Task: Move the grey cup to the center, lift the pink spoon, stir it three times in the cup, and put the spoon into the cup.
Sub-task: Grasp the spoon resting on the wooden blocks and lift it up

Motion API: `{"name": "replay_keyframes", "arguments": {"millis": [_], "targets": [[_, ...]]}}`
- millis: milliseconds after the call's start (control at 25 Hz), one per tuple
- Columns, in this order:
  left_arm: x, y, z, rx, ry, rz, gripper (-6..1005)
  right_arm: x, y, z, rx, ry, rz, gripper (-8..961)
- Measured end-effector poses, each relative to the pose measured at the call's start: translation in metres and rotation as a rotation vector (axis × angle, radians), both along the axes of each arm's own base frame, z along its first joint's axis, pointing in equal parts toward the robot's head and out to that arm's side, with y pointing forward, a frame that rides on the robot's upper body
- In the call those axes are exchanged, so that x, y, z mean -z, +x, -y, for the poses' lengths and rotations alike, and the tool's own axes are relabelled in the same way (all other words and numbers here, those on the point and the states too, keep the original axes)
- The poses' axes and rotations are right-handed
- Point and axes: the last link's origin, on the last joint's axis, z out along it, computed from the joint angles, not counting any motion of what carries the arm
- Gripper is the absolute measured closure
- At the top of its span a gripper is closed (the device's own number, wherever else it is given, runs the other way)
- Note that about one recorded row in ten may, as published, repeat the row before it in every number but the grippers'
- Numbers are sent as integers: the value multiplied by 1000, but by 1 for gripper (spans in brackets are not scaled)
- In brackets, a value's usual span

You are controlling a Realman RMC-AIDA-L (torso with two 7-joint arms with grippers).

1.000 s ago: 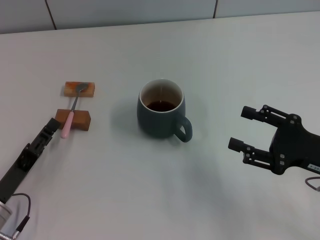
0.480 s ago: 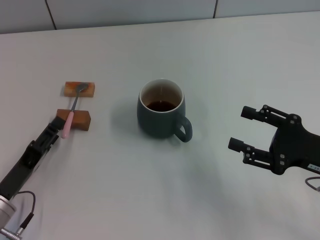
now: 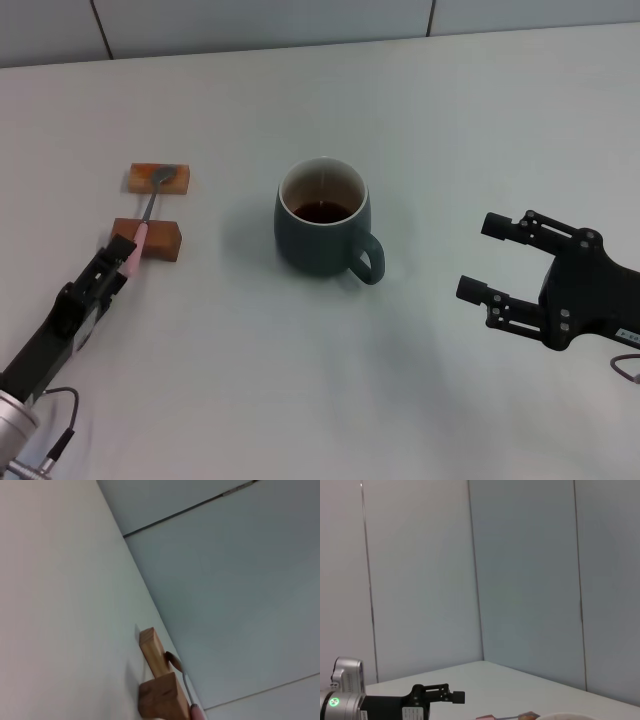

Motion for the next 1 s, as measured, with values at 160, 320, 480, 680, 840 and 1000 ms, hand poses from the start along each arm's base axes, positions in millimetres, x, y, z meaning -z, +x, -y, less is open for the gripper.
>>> {"name": "replay_keyframes", "arguments": {"millis": [160,320,480,680,840,1000], "targets": [[2,1,0,-10,-7,15,170,0,0,0,0,0,0,199],[3,2,1,-16,-6,27,170,0,1,0,1,0,1,199],[4,3,0,-19,-5,35,170,-1,1,1,4,0,1,198],[6,4,-1,-22,-8,41,170,-1,1,1,5,0,1,198],[7,5,-4,-23,-15,41,170,0,2,1,5,1,2,199],[9,6,-6,-28,-23,42,170,-1,2,1,7,1,3,199]]}}
